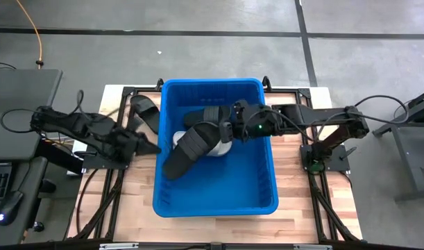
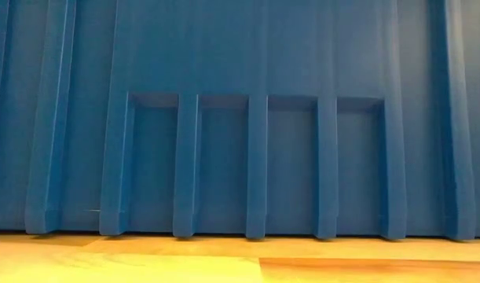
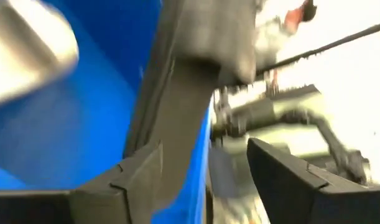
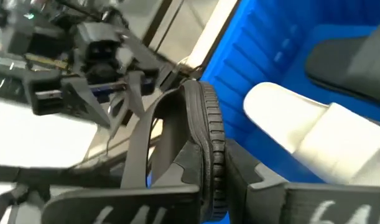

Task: Pick and place slides into bin
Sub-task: Put the black slide into the blue bin

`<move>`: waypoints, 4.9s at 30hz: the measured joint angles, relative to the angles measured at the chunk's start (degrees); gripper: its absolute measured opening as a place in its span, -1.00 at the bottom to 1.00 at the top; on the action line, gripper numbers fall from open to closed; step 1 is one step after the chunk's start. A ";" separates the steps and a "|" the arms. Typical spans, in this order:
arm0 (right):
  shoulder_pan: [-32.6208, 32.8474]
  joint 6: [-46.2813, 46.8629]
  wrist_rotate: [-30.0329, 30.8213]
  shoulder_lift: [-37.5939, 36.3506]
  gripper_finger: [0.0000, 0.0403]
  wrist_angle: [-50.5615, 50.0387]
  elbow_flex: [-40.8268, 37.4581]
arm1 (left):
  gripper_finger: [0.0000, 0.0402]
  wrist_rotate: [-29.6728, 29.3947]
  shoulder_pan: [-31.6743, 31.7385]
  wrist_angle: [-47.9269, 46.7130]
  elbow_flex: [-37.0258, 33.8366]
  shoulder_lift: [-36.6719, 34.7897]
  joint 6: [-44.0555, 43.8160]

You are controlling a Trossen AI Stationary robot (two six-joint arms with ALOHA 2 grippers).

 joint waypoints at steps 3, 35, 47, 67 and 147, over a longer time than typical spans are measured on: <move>1.78 3.91 5.41 0.06 -0.98 -1.58 0.00 | 0.15 -8.54 0.00 0.58 0.00 -2.88 3.14; 8.25 54.31 11.30 17.75 -0.99 -13.22 0.02 | 0.17 -26.12 -0.09 3.99 0.00 -14.20 11.90; 11.89 61.85 15.90 19.38 -0.99 -6.03 0.00 | 0.17 -25.47 -0.09 4.02 0.00 -14.20 12.26; 18.21 70.56 11.94 19.03 -0.99 -16.85 0.07 | 0.17 -24.79 -0.09 4.01 0.00 -14.15 14.60; 6.94 17.92 -3.84 25.62 0.00 -33.39 15.85 | 0.17 -44.71 -0.09 -28.67 18.30 -4.27 45.69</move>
